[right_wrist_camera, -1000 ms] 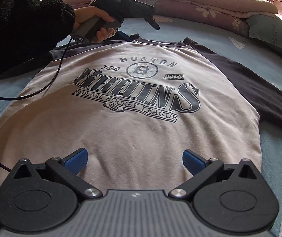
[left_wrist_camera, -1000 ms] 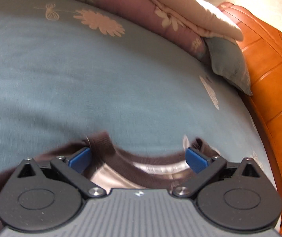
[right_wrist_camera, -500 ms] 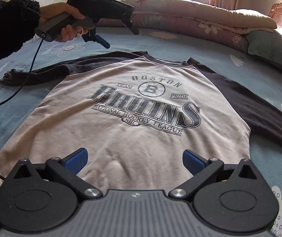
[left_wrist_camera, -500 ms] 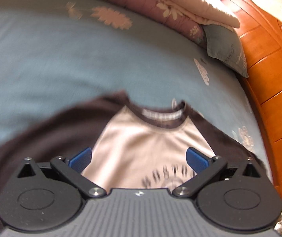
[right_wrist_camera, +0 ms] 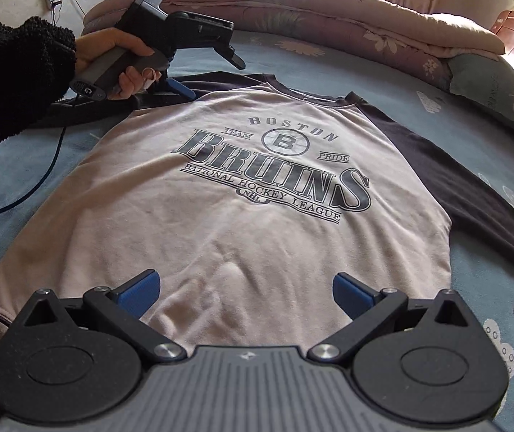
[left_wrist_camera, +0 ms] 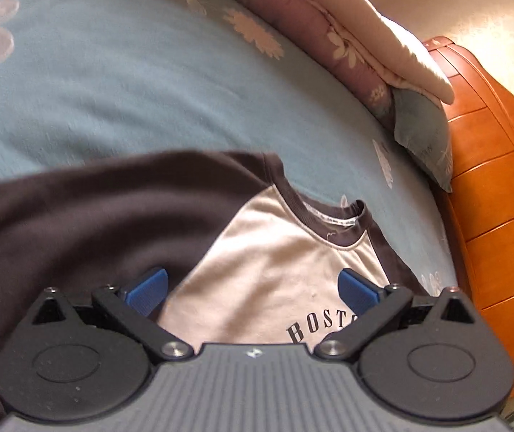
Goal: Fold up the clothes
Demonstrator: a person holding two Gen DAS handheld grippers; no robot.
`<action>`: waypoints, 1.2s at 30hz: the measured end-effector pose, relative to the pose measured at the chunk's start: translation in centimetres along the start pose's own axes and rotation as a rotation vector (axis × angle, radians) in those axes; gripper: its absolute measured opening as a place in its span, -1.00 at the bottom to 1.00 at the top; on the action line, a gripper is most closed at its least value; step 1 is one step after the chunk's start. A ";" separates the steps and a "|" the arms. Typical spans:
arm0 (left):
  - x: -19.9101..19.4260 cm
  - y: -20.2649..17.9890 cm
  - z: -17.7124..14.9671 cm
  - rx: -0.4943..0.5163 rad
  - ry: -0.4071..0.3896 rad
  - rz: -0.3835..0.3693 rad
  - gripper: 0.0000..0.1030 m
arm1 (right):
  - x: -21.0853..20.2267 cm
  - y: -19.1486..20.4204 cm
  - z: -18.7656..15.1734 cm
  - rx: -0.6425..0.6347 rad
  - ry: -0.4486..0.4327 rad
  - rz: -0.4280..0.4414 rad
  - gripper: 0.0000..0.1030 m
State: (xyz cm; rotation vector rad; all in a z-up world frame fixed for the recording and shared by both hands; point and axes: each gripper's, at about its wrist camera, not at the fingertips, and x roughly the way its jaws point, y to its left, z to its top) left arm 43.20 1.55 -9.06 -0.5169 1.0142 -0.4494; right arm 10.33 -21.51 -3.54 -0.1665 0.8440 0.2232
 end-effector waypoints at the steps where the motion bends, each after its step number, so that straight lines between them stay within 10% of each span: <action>1: -1.1 -0.1 0.1 0.022 -0.008 -0.008 0.94 | -0.1 0.2 0.1 -0.006 -0.001 -0.004 1.00; 15: -12.7 12.4 -2.0 -0.046 -0.018 0.056 0.94 | 0.6 5.7 2.0 -0.125 0.023 0.020 1.00; 26: -17.3 14.0 -6.3 0.008 0.011 -0.032 0.95 | 3.0 9.2 3.7 -0.193 0.070 0.020 1.00; 36: -26.9 21.6 -6.3 -0.188 -0.203 0.078 0.94 | 4.3 11.3 4.8 -0.222 0.089 0.035 1.00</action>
